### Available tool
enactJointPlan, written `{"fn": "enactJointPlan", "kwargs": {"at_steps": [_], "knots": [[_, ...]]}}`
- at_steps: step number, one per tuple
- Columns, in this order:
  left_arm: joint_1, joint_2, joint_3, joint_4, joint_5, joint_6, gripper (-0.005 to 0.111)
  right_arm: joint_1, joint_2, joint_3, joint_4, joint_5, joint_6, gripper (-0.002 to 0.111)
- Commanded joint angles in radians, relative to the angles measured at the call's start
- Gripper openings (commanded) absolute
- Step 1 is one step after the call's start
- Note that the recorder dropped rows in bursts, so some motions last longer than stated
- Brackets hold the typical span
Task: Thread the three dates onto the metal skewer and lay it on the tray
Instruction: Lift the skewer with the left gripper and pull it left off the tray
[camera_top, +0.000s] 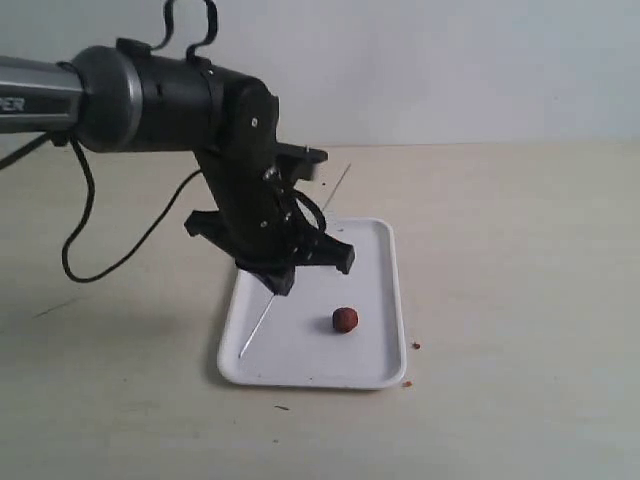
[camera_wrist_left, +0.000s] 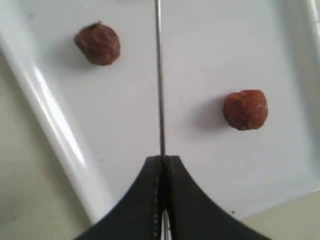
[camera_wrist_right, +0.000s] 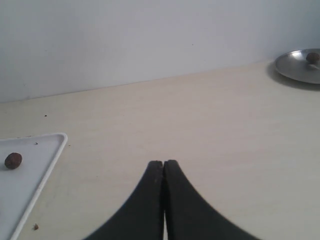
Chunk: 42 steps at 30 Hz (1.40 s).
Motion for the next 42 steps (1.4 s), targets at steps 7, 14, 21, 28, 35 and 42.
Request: {"fn": "enactJointPlan", "kwargs": {"at_steps": [7, 14, 21, 28, 35, 42], "knots": [[-0.002, -0.163, -0.003, 0.257, 0.234, 0.235, 0.000, -0.006, -0.005, 0.004, -0.005, -0.012, -0.004, 0.000], [-0.002, -0.249, 0.138, 0.255, 0.174, 0.458, 0.000, -0.006, -0.005, 0.004, -0.005, -0.012, -0.004, 0.000], [0.040, -0.394, 0.398, 0.253, 0.033, 0.715, 0.000, -0.006, -0.005, 0.004, -0.005, -0.012, -0.004, 0.000], [0.158, -0.498, 0.461, 0.247, 0.000, 0.794, 0.000, -0.006, -0.005, 0.004, -0.011, -0.012, -0.014, 0.000], [0.197, -0.499, 0.470, 0.188, 0.028, 0.828, 0.000, -0.006, -0.005, 0.004, -0.008, -0.010, -0.012, 0.000], [0.197, -0.477, 0.472, 0.188, 0.044, 0.848, 0.000, -0.006, -0.005, 0.004, -0.012, -0.181, -0.036, 0.000]]}}
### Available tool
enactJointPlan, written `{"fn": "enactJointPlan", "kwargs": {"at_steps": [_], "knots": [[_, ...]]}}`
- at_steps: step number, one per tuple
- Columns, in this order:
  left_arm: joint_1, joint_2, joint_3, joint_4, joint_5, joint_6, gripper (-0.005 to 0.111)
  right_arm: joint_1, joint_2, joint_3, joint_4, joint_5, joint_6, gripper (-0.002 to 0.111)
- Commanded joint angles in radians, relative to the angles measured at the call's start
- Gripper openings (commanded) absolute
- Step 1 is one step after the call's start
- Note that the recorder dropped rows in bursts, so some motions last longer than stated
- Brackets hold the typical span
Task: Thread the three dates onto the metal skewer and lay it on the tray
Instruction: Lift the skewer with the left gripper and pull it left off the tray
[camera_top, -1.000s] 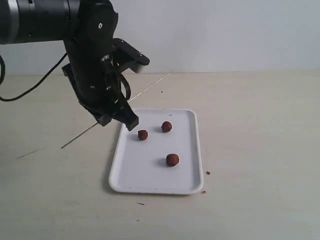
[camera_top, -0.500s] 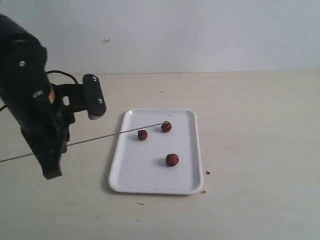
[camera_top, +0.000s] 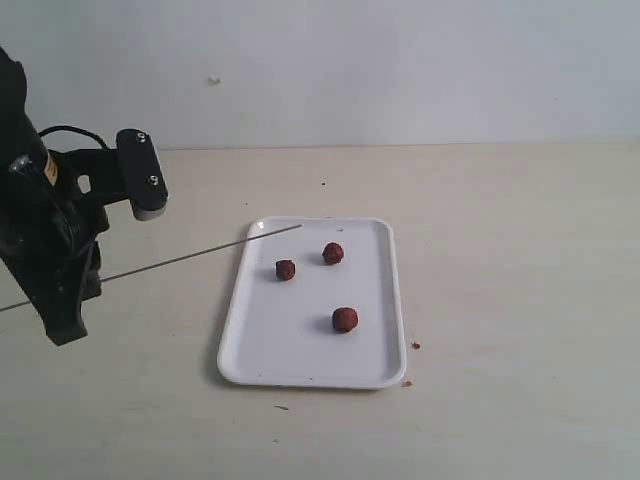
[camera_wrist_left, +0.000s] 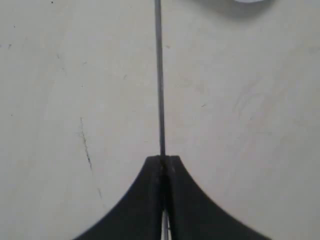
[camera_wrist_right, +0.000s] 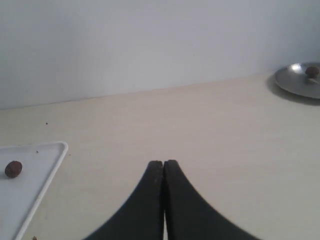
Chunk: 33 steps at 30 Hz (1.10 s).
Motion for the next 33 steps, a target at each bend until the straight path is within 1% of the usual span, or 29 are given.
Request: {"fn": "enactJointPlan", "kwargs": {"at_steps": [1, 4, 6, 10, 14, 17, 19, 21, 23, 26, 27, 30, 32, 33], "knots": [[0.002, 0.017, 0.003, -0.012, 0.007, 0.002, 0.000, -0.006, -0.005, 0.004, -0.006, -0.187, -0.015, 0.000], [0.002, 0.032, 0.003, -0.012, 0.003, -0.011, 0.000, -0.006, -0.005, 0.004, 0.001, -0.320, 0.031, 0.000], [0.002, 0.042, 0.003, -0.012, -0.003, -0.011, 0.000, -0.006, -0.005, 0.004, 0.001, -0.370, 0.045, 0.000], [0.002, 0.054, 0.003, -0.012, -0.025, -0.011, 0.000, -0.006, -0.005, 0.004, 0.001, -0.414, 0.043, 0.000], [0.002, 0.057, 0.003, -0.012, -0.011, -0.036, 0.000, -0.006, -0.005, 0.004, 0.007, -0.573, 0.048, 0.000], [0.002, 0.057, 0.003, -0.012, 0.016, -0.036, 0.000, -0.006, 0.005, 0.004, 0.102, -0.654, 0.029, 0.000], [0.002, 0.057, 0.003, -0.010, 0.016, -0.036, 0.000, -0.006, 0.058, -0.098, 0.307, -0.659, -0.097, 0.000], [0.002, 0.057, 0.003, -0.010, 0.016, -0.034, 0.000, -0.006, 0.127, -0.187, 0.337, -0.659, -0.141, 0.000], [0.002, 0.057, 0.003, -0.010, 0.012, -0.029, 0.000, -0.006, 0.230, -0.285, 0.337, -0.640, -0.140, 0.000], [0.002, 0.057, 0.003, -0.010, 0.012, -0.029, 0.000, -0.006, 0.411, -0.433, 0.299, -0.576, -0.074, 0.000], [0.002, 0.057, 0.003, -0.010, 0.012, -0.029, 0.000, -0.006, 0.501, -0.508, 0.265, -0.512, -0.069, 0.000], [0.002, 0.057, 0.003, -0.010, 0.017, -0.040, 0.000, -0.006, 0.743, -0.728, 0.192, -0.233, -0.069, 0.000], [0.002, 0.057, 0.003, -0.010, 0.017, -0.084, 0.000, -0.003, 0.878, -0.854, 0.183, -0.030, -0.097, 0.000], [0.002, 0.057, 0.003, -0.010, 0.017, -0.115, 0.000, 0.010, 1.025, -0.999, 0.185, 0.181, -0.185, 0.000]]}}
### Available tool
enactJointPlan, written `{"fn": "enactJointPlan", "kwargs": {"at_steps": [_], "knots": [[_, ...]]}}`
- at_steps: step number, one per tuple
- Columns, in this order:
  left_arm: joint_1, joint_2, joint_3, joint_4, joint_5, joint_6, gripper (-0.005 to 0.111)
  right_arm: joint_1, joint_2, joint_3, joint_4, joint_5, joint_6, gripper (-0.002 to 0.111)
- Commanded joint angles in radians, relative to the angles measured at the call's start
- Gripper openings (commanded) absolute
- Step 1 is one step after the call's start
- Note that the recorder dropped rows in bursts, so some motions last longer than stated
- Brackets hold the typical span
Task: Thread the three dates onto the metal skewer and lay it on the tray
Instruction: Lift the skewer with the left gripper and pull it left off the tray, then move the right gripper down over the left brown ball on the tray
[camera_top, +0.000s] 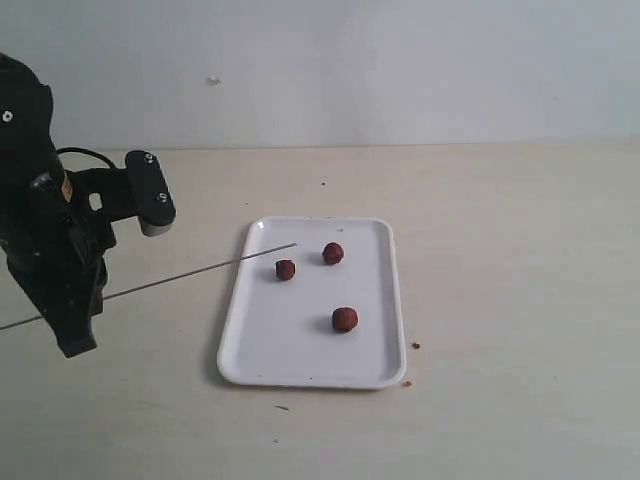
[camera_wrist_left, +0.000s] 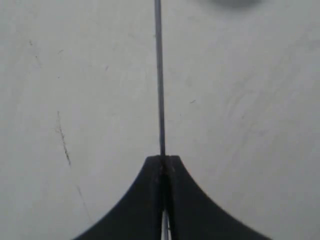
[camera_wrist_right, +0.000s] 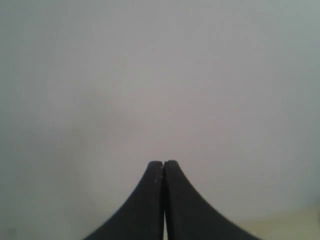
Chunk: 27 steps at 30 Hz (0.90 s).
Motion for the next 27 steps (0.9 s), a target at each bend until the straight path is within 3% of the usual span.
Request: {"fn": "enactJointPlan", "kwargs": {"at_steps": [1, 2, 4, 7, 9, 10, 13, 15, 18, 22, 27], "knots": [[0.002, 0.001, 0.003, -0.006, 0.003, -0.084, 0.000, 0.023, 0.370, -0.362, -0.032, 0.598, -0.163, 0.000], [0.002, 0.001, 0.003, -0.006, 0.001, -0.137, 0.000, 0.059, 0.526, -0.514, 0.050, 0.804, -0.247, 0.000], [0.002, 0.001, 0.003, 0.004, 0.001, -0.142, 0.000, 0.118, 0.683, -0.652, 0.136, 0.921, -0.358, 0.000], [0.002, 0.001, 0.003, 0.017, 0.005, -0.145, 0.000, 0.198, 0.843, -0.781, 0.140, 1.033, -0.439, 0.000], [0.002, 0.001, 0.003, 0.058, 0.008, -0.168, 0.000, 0.264, 0.987, -0.883, 0.136, 1.155, -0.598, 0.002], [0.002, 0.001, 0.003, 0.061, 0.013, -0.170, 0.000, 0.273, 1.010, -0.899, 0.136, 1.186, -0.654, 0.005], [0.002, 0.001, 0.003, 0.121, 0.045, -0.165, 0.000, 0.311, 1.074, -0.935, 0.134, 1.307, -1.072, 0.032], [0.002, 0.001, 0.003, 0.135, 0.032, -0.167, 0.000, 0.331, 1.075, -0.935, 0.180, 1.339, -1.308, 0.040], [0.002, 0.001, 0.003, 0.135, 0.027, -0.167, 0.000, 0.358, 1.077, -0.935, 0.189, 1.358, -1.509, 0.041], [0.016, 0.001, 0.003, 0.144, 0.039, -0.167, 0.000, 0.396, 1.093, -0.935, 0.159, 1.340, -1.607, 0.041], [0.089, 0.001, 0.003, 0.136, 0.043, -0.167, 0.000, 0.443, 1.133, -0.935, 0.159, 1.264, -1.607, 0.041]]}}
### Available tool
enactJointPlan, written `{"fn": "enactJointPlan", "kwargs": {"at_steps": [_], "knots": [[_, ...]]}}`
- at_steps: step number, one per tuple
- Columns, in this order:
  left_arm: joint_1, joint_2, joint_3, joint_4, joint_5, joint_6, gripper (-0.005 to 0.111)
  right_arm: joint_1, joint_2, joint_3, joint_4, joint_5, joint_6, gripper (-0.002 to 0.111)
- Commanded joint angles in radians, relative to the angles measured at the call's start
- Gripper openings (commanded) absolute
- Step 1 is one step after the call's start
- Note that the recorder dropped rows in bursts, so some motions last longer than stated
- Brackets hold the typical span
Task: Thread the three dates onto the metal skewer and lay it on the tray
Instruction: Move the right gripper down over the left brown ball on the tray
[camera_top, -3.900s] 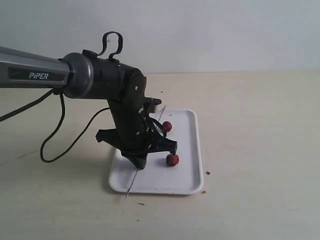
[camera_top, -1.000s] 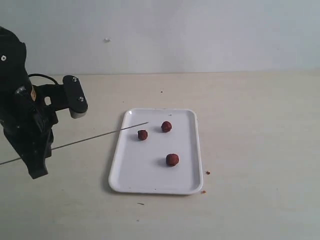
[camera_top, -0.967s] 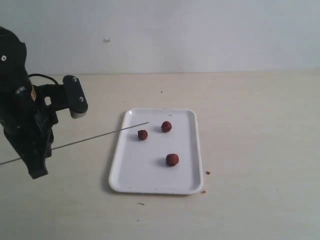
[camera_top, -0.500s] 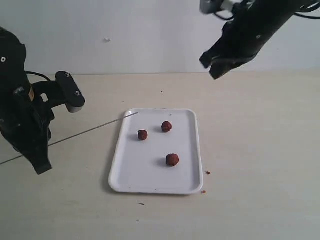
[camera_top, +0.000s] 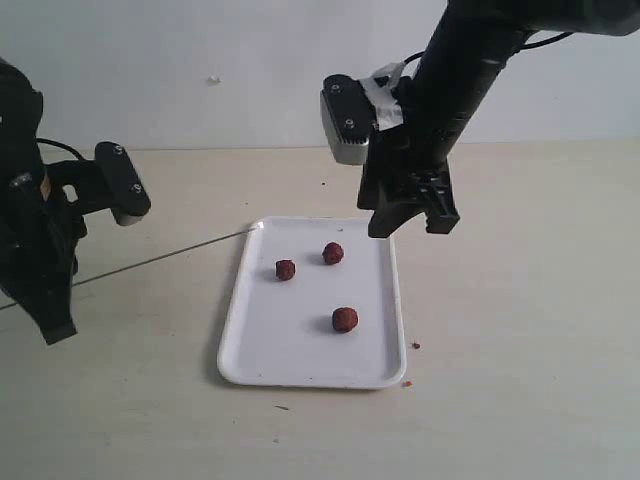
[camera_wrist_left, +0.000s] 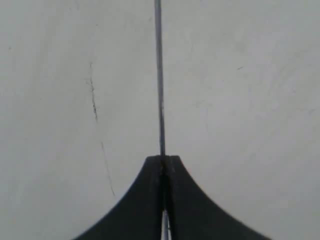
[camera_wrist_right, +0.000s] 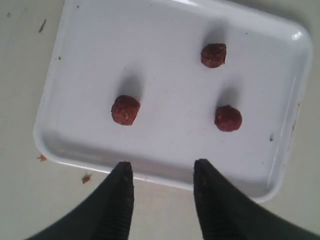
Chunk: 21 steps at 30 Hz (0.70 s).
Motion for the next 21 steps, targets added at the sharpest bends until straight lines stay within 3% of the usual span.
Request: {"fn": "enactJointPlan", "kwargs": {"at_steps": [1, 8, 11, 15, 21], "knots": [[0.064, 0.001, 0.003, -0.003, 0.007, -0.012, 0.000, 0.045, 0.034, -0.006, -0.012, -0.064, -0.027, 0.041], [0.138, 0.001, 0.003, -0.025, 0.000, -0.012, 0.000, 0.134, 0.108, -0.006, -0.078, -0.259, -0.043, 0.047], [0.141, 0.001, 0.003, -0.025, -0.002, -0.012, 0.000, 0.159, 0.143, -0.006, -0.078, -0.351, 0.053, 0.050], [0.141, 0.001, 0.003, -0.028, -0.005, -0.012, 0.000, 0.181, 0.184, -0.010, -0.087, -0.531, 0.551, 0.050], [0.141, 0.001, 0.003, -0.034, -0.005, -0.012, 0.000, 0.181, 0.209, -0.060, -0.087, -0.527, 1.158, 0.050]]}}
